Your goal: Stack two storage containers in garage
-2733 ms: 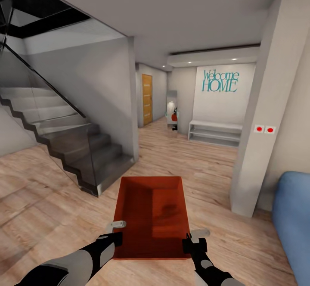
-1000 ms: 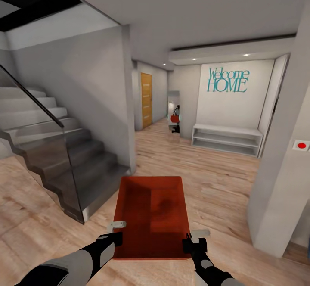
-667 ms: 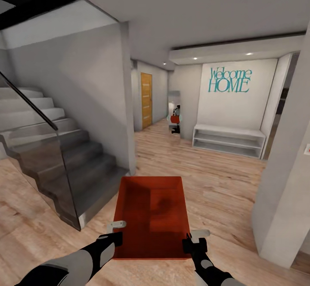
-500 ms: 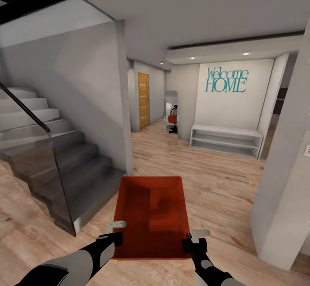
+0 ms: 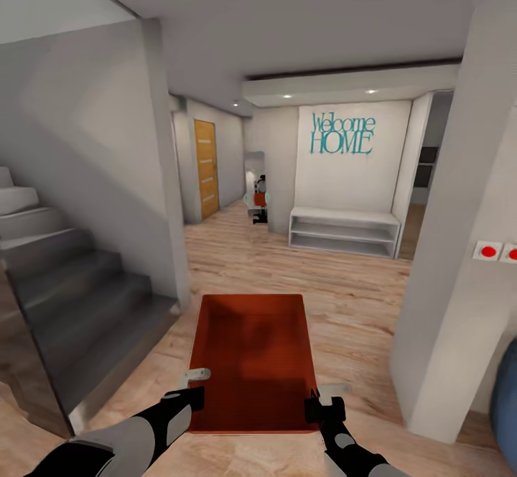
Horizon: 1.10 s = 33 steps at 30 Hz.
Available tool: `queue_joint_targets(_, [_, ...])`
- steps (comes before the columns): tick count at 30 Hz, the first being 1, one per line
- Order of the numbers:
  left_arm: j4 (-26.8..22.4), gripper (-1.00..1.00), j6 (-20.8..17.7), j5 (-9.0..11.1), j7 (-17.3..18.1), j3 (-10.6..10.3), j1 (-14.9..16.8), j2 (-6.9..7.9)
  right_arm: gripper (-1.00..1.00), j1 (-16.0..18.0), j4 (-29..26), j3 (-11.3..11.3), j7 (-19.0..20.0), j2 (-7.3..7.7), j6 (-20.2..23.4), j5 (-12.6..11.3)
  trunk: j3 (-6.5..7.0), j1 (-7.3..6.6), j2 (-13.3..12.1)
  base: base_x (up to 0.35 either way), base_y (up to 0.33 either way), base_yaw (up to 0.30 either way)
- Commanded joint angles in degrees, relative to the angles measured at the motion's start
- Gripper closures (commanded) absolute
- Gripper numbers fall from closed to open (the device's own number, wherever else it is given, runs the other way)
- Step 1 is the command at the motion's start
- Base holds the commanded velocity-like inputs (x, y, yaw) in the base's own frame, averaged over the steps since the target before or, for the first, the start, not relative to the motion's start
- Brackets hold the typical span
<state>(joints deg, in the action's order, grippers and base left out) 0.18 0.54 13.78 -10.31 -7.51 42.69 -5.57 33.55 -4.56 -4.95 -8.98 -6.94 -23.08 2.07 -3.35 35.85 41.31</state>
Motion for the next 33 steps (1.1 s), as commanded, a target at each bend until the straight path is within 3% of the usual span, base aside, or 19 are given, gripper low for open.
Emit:
queue_joint_targets(1, [-0.19, 1.0, 0.08, 0.02, -0.49, 2.68, 0.12, 0.21, 1.0, 0.03, 0.35, -0.32, -0.77, 0.48, -0.22, -0.75, -0.1, 0.05, 0.07, 0.323, 0.0, -0.283])
queue_joint_targets(6, [-0.19, 1.0, 0.08, 0.02, -0.47, 2.68, 0.12, 0.21, 1.0, 0.03, 0.34, -0.32, -0.77, 0.51, -0.22, -0.75, -0.1, 0.05, 0.07, 0.323, 0.0, -0.159])
queue_joint_targets(33, [-0.19, 1.0, 0.08, 0.02, -0.41, 2.68, 0.12, 0.21, 1.0, 0.03, 0.34, -0.32, -0.68, 0.53, -0.21, -0.75, -0.1, 0.05, 0.07, 0.323, 0.0, -0.002])
